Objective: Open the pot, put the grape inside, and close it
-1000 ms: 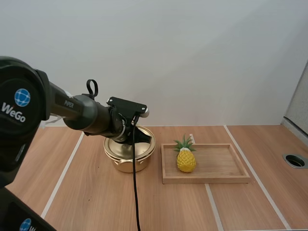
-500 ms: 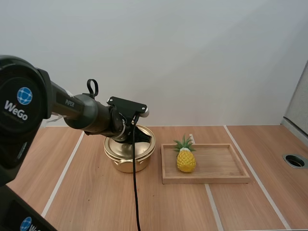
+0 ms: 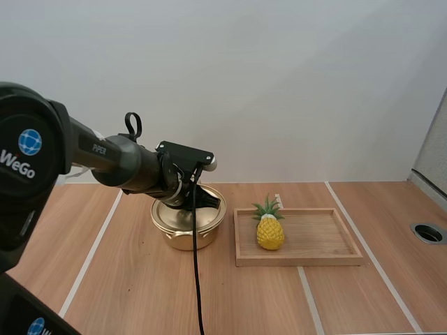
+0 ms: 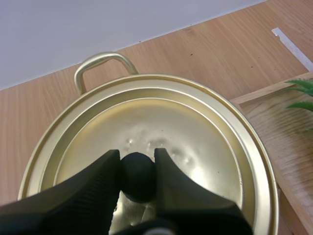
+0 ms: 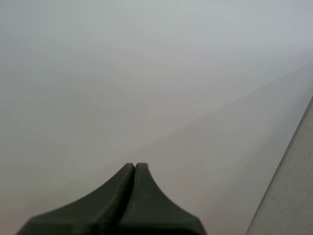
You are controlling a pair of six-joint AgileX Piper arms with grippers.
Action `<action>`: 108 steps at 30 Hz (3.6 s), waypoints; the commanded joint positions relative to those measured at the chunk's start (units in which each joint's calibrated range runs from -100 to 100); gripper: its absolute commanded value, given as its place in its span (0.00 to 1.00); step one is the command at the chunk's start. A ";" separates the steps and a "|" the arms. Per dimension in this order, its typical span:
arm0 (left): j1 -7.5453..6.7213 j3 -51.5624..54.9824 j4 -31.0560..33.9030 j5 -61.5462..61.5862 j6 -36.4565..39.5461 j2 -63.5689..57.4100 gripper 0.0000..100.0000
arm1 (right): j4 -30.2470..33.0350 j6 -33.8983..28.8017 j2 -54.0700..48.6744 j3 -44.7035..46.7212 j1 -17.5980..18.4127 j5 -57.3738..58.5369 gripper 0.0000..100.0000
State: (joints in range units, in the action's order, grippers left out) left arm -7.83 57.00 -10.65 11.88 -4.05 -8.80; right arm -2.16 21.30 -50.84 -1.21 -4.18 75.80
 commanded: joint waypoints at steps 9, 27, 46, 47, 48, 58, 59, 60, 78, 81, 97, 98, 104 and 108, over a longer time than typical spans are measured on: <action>-0.18 1.06 2.19 8.33 -0.59 0.67 0.00 | 0.39 0.32 -0.62 -0.35 -0.22 -0.60 0.00; -0.18 -1.59 2.30 10.21 0.24 0.30 1.00 | 0.39 0.32 -0.62 -0.35 -0.22 -0.60 0.00; -0.11 -13.91 0.96 16.88 1.84 -5.00 1.00 | 0.79 0.32 -0.62 -0.35 -0.22 0.85 0.00; -0.11 -14.95 2.05 16.88 2.78 -5.34 1.00 | 0.91 0.32 -0.62 -0.35 -0.22 0.85 0.00; -0.11 -16.38 3.27 16.88 3.65 -5.62 1.00 | 1.15 0.32 -0.62 -0.35 -0.22 0.85 0.00; 4.83 -37.56 9.06 24.87 5.57 -10.43 1.00 | 2.49 0.32 -0.62 -0.35 -0.22 0.85 0.00; 5.76 -39.94 9.06 25.05 5.80 -11.02 1.00 | 2.49 0.32 -0.62 -0.35 -0.22 0.85 0.00; 6.47 -41.75 9.06 25.05 5.91 -11.34 1.00 | 2.49 0.32 -0.62 -0.35 -0.22 0.85 0.00; 9.36 -55.18 0.93 27.75 5.77 -27.34 0.00 | -2.38 0.00 -0.51 -0.35 -0.22 -1.44 0.00; 9.36 -53.92 0.93 24.06 5.77 -30.93 0.00 | -4.63 0.00 -0.91 1.56 -0.22 -7.64 0.00; 9.36 -19.03 -1.20 1.72 3.53 -53.05 0.00 | -22.01 12.35 -10.24 32.63 -0.22 -31.97 0.00; 9.36 -16.82 -1.26 1.38 3.53 -54.28 0.00 | -23.87 13.87 -10.96 34.24 -0.22 -30.98 0.00; 9.36 -7.62 -1.26 1.37 3.53 -61.60 0.00 | -28.84 16.84 -16.39 42.45 -0.22 -27.95 0.00; 9.36 -4.01 -1.26 1.55 3.53 -66.91 0.00 | -28.84 17.11 -21.55 46.59 -0.22 -28.67 0.00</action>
State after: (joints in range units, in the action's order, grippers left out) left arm 1.47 51.35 -10.69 15.00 -0.56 -72.85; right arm -30.26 37.51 -69.16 43.80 -4.18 48.00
